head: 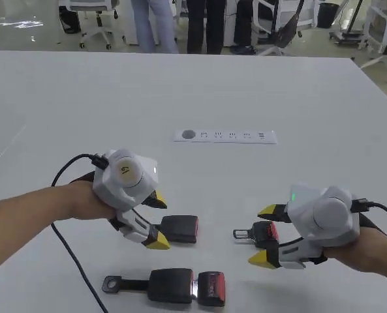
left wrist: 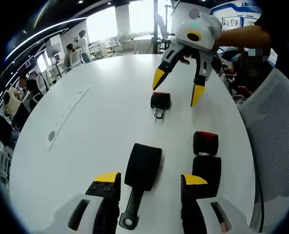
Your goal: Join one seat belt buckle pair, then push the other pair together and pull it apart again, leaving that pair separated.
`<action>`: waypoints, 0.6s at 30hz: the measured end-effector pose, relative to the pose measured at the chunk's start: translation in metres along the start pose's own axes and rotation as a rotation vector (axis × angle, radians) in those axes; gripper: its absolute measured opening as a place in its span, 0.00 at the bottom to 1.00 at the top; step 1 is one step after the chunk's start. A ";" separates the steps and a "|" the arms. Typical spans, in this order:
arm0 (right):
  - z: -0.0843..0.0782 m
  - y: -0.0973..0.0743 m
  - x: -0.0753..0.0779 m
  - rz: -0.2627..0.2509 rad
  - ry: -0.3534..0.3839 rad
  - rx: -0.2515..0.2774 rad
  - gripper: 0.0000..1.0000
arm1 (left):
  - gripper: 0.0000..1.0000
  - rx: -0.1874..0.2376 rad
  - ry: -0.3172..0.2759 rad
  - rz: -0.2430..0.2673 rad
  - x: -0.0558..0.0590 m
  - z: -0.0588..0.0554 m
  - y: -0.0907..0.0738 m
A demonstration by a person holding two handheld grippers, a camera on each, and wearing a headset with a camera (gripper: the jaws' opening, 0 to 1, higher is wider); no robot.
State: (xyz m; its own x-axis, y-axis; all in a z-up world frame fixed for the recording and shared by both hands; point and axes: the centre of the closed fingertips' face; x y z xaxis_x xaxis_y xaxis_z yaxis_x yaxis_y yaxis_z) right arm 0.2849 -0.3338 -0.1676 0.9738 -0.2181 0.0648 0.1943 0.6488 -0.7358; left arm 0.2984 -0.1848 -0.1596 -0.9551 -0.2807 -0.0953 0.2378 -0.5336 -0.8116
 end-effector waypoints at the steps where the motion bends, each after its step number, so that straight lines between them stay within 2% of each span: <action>1: -0.001 0.000 0.001 0.002 -0.001 -0.003 0.51 | 0.50 -0.002 0.001 -0.002 -0.002 -0.001 0.001; 4: -0.007 0.000 0.006 0.006 -0.006 -0.020 0.50 | 0.49 -0.014 0.005 -0.006 -0.003 0.000 0.004; 11: -0.021 -0.001 0.015 0.032 -0.017 -0.067 0.47 | 0.47 -0.047 0.011 -0.028 -0.012 -0.007 0.016; 18: -0.032 -0.002 0.022 0.064 -0.046 -0.117 0.43 | 0.46 -0.092 0.033 -0.060 -0.010 -0.013 0.022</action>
State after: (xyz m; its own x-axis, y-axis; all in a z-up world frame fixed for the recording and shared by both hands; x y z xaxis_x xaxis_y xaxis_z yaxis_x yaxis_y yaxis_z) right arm 0.3027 -0.3631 -0.1865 0.9886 -0.1438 0.0439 0.1190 0.5705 -0.8126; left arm 0.3113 -0.1839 -0.1841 -0.9727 -0.2234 -0.0627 0.1644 -0.4728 -0.8657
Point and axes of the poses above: the centre of the closed fingertips' face, and the gripper's own axes: y roughly forward along the fingers, x roughly to its right, z roughly out of its top, and after that the axes turned 5 degrees about z, right-handed
